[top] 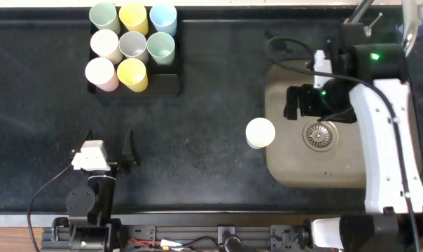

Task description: Store Cups

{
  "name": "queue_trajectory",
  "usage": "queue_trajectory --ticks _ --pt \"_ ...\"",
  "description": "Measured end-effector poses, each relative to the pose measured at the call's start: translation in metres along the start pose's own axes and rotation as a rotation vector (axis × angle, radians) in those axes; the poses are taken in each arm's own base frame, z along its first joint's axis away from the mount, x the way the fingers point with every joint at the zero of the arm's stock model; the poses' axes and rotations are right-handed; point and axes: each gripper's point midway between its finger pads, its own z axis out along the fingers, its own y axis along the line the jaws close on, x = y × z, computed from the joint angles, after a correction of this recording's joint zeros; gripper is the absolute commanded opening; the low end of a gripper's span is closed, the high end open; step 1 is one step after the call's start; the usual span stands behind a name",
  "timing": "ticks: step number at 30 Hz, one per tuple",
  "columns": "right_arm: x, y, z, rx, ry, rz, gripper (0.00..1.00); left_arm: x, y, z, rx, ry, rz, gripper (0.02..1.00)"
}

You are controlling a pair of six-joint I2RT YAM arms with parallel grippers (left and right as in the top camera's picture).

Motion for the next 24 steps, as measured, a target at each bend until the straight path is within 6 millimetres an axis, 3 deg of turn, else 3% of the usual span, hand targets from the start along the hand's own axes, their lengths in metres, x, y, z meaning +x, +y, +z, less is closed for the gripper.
queue_trajectory --ticks 9,24 --pt "-0.014 -0.003 0.023 0.063 0.05 -0.081 0.996 0.0 0.0 0.0 0.0 0.0 0.0 0.998" --pt "-0.012 0.022 0.057 0.049 0.162 -0.192 0.996 0.0 0.0 0.0 0.0 0.0 0.0 0.998"
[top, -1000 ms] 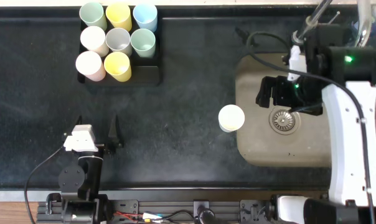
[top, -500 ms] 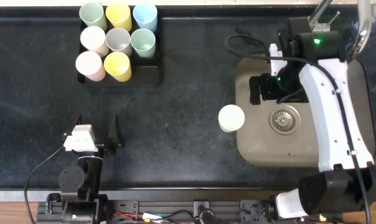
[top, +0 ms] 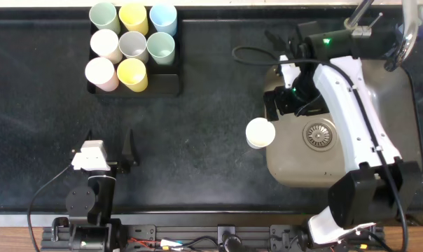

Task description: Store Cups

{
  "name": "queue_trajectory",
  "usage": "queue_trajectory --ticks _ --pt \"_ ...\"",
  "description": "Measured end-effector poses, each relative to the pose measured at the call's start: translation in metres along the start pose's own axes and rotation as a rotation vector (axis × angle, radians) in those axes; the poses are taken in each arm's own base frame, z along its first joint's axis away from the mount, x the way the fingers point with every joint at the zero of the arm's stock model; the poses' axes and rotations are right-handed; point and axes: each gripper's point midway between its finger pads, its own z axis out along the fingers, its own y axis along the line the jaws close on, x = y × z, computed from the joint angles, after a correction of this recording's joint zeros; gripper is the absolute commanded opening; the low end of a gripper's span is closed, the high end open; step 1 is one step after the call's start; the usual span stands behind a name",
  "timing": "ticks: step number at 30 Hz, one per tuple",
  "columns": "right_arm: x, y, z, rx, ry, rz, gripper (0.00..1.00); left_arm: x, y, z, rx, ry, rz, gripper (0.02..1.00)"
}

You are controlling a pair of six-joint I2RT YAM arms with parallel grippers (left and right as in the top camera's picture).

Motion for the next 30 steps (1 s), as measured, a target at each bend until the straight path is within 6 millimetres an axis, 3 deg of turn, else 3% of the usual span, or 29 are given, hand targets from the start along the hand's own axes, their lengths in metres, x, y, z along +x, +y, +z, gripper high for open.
queue_trajectory --ticks 11,19,28,30 --pt "0.019 0.004 0.038 -0.003 0.1 -0.01 0.993 0.0 0.0 0.0 0.0 0.0 0.0 1.0" --pt "0.013 0.006 0.051 0.001 0.08 0.0 0.996 0.0 0.0 0.0 0.0 0.0 0.0 1.0" --pt "0.014 0.002 0.069 0.016 0.081 0.069 0.928 0.0 0.0 0.0 0.0 0.0 0.0 0.998" --pt "0.011 0.002 0.07 0.019 0.067 0.08 0.875 0.0 0.0 0.0 0.0 0.0 0.0 0.998"
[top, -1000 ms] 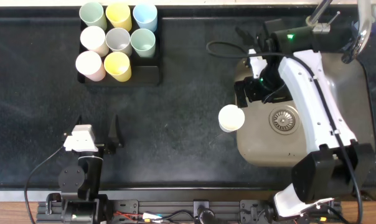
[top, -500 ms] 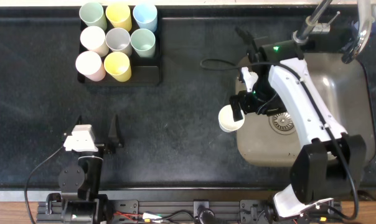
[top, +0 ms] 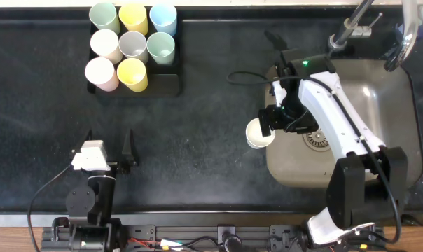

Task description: Store Cups

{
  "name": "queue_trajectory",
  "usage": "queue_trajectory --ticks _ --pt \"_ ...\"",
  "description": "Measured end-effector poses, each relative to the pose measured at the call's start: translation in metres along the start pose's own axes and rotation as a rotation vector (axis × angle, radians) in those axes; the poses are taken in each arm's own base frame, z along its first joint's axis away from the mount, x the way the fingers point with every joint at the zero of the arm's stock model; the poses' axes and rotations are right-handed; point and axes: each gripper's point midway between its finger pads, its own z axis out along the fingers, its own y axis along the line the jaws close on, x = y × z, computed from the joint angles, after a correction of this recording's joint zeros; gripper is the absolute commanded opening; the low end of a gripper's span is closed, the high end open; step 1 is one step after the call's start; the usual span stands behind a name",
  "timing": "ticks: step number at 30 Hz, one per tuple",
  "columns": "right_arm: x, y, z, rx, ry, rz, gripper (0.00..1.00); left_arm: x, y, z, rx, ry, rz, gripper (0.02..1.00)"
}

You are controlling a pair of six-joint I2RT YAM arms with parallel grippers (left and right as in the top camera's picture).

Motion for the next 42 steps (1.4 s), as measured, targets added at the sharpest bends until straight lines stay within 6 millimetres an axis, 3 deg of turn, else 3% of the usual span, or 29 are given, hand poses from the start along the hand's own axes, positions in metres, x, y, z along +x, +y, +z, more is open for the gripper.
queue_trajectory --ticks 6,11,30,42 --pt "-0.006 0.001 0.0 0.0 -0.024 0.023 0.568 0.0 0.0 0.0 0.0 0.0 0.0 1.0" --pt "-0.005 0.003 0.0 0.004 -0.023 0.026 0.448 0.0 0.0 0.0 0.0 0.0 0.0 0.998" --pt "-0.009 0.015 0.003 0.007 -0.043 -0.012 0.351 0.0 0.0 0.0 0.0 0.0 0.0 1.0" --pt "-0.006 0.019 0.009 0.008 -0.032 -0.004 0.18 0.0 0.0 0.0 0.0 0.0 0.0 1.0"
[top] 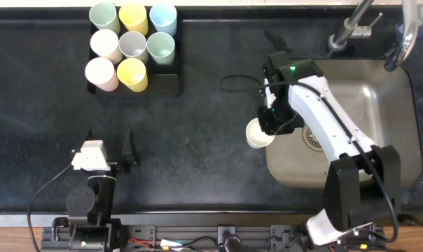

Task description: Store Cups

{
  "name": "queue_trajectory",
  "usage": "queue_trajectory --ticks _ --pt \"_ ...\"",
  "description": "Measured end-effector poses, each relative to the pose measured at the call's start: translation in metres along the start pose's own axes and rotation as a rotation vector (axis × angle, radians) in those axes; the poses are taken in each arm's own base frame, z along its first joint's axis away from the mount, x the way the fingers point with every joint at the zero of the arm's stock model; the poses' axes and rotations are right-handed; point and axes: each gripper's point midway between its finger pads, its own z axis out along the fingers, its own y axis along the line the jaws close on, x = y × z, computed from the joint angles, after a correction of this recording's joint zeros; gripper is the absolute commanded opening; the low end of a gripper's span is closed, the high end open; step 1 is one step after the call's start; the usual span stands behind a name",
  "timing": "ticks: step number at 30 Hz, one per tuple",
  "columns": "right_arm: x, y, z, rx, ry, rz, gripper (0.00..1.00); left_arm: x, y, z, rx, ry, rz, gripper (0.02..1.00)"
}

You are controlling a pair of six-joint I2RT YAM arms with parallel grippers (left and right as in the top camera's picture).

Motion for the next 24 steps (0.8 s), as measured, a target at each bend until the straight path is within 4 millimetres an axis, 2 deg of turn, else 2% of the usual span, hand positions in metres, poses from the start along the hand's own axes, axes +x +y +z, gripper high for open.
queue_trajectory --ticks 8,24 --pt "0.0 0.0006 0.0 -0.001 0.0 0.0 0.045 0.0 0.0 0.0 0.0 0.0 0.0 0.998" --pt "0.0022 0.0073 -0.004 0.003 -0.012 -0.019 0.042 0.0 0.0 0.0 0.0 0.0 0.0 1.0"
